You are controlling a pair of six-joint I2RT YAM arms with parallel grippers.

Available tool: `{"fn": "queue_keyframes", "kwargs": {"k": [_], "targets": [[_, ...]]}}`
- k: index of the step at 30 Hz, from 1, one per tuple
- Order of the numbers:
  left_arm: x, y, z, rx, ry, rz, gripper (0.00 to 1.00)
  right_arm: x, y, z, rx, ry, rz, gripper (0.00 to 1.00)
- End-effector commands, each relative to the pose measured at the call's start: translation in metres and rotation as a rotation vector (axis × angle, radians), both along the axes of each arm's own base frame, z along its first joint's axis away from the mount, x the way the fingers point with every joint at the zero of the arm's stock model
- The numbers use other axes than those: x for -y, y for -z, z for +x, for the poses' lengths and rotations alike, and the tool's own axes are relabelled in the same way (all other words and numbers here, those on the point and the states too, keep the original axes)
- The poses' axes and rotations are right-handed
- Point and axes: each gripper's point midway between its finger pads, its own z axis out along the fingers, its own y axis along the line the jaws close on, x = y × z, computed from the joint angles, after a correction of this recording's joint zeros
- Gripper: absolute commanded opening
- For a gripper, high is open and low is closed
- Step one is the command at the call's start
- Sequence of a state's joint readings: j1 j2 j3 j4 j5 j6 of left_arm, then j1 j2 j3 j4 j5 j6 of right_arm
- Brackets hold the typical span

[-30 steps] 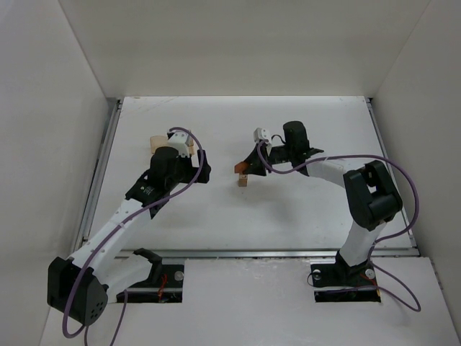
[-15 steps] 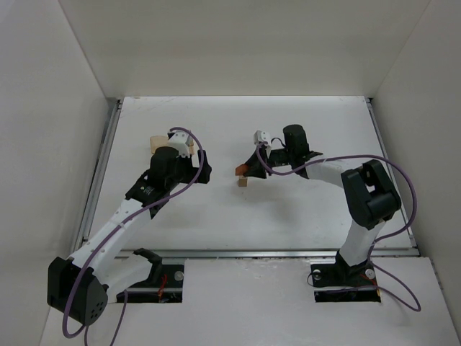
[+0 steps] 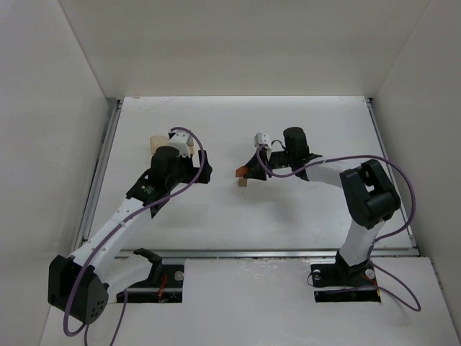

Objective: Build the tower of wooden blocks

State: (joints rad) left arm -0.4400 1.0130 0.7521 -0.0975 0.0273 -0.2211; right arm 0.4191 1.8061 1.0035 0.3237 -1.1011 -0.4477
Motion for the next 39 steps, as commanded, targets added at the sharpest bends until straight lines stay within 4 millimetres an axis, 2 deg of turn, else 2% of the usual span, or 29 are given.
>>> {"fn": "queue_keyframes", "kwargs": {"k": [1,10,13,17,39], "targets": [[0.003,-0.008,0.004,0.032,0.007,-0.029,1.0,-0.001,-0.001,0.002,0.037,-0.009,0.023,0.0],[0.004,-0.008,0.003,0.033,0.019,-0.026,1.0,-0.002,-0.003,0.0,0.042,-0.026,0.034,0.0],[0.004,-0.008,0.003,0.033,0.019,-0.026,1.0,-0.003,-0.011,0.002,0.061,-0.026,0.042,0.0],[0.004,-0.006,0.003,0.033,0.019,-0.026,1.0,-0.002,-0.012,-0.007,0.056,-0.059,0.057,0.0],[0.005,-0.006,0.002,0.031,0.028,-0.029,1.0,0.001,-0.016,0.006,0.064,0.003,0.111,0.0]]}}
